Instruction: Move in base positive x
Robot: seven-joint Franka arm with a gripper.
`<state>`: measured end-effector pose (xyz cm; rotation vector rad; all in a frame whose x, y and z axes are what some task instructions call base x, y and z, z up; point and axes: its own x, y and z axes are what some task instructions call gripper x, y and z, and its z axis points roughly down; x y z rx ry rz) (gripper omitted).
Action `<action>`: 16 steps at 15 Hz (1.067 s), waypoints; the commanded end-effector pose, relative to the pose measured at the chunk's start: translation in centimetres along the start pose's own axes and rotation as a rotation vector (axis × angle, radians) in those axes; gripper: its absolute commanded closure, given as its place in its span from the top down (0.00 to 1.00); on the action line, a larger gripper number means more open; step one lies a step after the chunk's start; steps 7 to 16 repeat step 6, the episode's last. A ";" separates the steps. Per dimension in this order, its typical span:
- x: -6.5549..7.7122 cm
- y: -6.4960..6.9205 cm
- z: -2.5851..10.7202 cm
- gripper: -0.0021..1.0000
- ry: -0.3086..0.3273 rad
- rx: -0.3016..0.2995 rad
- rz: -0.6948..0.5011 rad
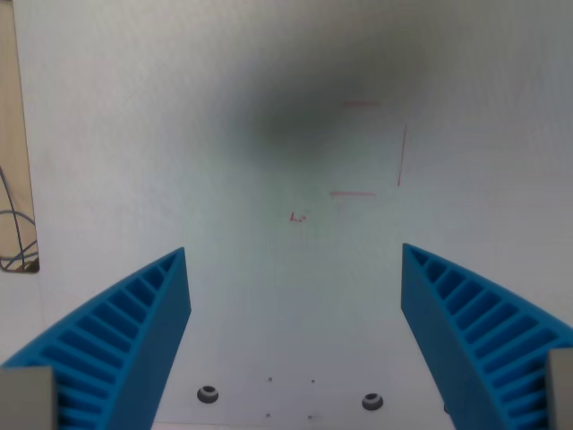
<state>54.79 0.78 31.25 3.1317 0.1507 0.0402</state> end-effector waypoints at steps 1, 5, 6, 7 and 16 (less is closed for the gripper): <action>1.6 0.6 -0.3 1.00 -0.033 0.004 -0.011; 3.6 1.0 -0.1 1.00 -0.033 0.004 -0.011; 4.1 1.1 0.0 1.00 -0.033 0.004 -0.011; 4.1 1.1 0.0 1.00 -0.033 0.004 -0.011; 4.1 1.1 0.0 1.00 -0.033 0.004 -0.011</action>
